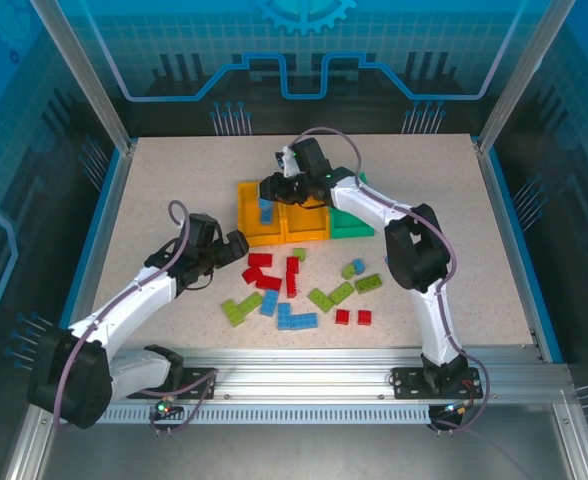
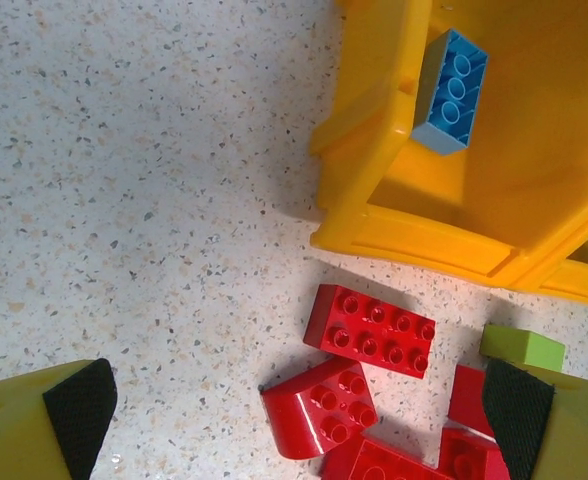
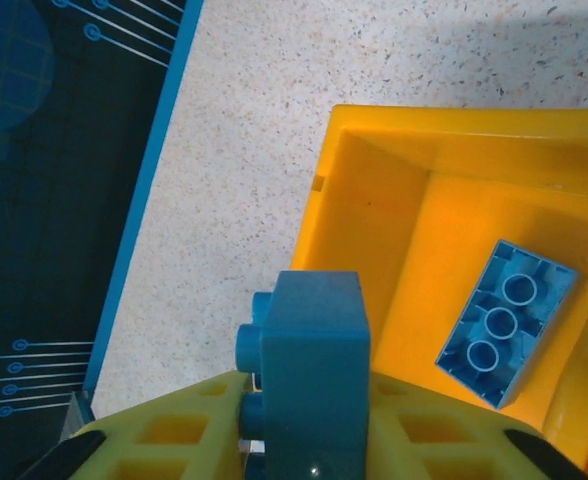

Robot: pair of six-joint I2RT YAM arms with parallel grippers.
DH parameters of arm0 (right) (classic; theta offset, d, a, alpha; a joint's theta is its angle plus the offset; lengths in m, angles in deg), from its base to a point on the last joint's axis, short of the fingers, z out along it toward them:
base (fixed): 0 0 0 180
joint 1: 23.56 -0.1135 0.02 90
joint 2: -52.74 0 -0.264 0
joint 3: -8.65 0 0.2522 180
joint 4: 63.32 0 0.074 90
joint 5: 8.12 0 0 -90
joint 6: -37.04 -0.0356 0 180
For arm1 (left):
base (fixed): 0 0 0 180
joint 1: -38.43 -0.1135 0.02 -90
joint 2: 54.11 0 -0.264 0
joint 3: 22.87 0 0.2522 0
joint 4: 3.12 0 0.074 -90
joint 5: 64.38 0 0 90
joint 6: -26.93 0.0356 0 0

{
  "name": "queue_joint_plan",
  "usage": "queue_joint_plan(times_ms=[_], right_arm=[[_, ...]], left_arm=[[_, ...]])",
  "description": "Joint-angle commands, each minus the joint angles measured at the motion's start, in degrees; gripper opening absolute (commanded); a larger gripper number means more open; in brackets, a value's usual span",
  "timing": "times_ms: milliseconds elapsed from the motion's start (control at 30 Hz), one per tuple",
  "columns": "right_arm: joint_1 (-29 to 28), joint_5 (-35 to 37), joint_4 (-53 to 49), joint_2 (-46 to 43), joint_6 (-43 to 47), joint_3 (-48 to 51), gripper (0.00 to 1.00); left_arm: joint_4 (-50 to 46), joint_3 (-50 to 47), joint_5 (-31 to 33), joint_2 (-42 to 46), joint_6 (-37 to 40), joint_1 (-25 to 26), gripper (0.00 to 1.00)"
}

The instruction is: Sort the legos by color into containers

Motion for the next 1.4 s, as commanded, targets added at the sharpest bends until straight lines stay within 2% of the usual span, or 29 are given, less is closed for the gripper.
queue_joint_plan(times_ms=[0,100,300,467,600,700,767,867,967,1167,1367], right_arm=[[-0.69,-0.02,-2.61,2.38,-0.77,-4.42,0.41],[-1.09,0.02,-3.86,2.71,0.52,-5.85,0.65],[-1.33,-0.79,-1.94,-2.99,3.87,-0.71,0.82],[-1.37,6.38,-5.91,-13.59,10.90,9.13,0.84],[-1.21,17.97,-16.19,-21.82,17.25,18.09,0.84],[-0.48,24.43,-20.33,-27.37,20.10,26.29,0.83],[0.25,24.66,-20.34,-30.77,20.25,31.89,0.82],[0.18,21.95,-18.43,-34.21,15.04,38.37,0.78],[-3.34,20.55,-15.76,-34.90,7.56,41.83,0.78],[-13.19,29.78,-16.83,-29.53,-2.25,37.91,0.81],[-15.38,32.00,-19.77,-21.49,-4.24,32.10,0.79]], left_arm=[[-1.16,-2.18,0.56,1.50,0.62,0.49,0.99],[-0.79,-3.03,0.20,1.94,-0.04,0.51,0.99],[-0.54,-3.52,-0.71,2.07,-0.72,0.66,0.99],[-0.17,-3.77,-0.71,2.57,-0.81,1.50,0.99],[-0.17,-3.57,-0.76,2.59,-0.63,2.34,0.99],[0.65,-3.69,-1.16,2.25,-0.62,3.04,0.99],[1.27,-3.63,-1.33,1.66,-0.52,3.57,0.99],[1.36,-3.20,-0.59,0.84,-0.61,4.16,0.99],[0.76,-2.64,-0.09,0.51,-0.91,4.19,0.99],[-0.13,-2.83,-0.54,0.59,-1.57,4.27,0.99],[-0.81,-3.30,-0.34,1.41,-1.51,4.27,0.99]])
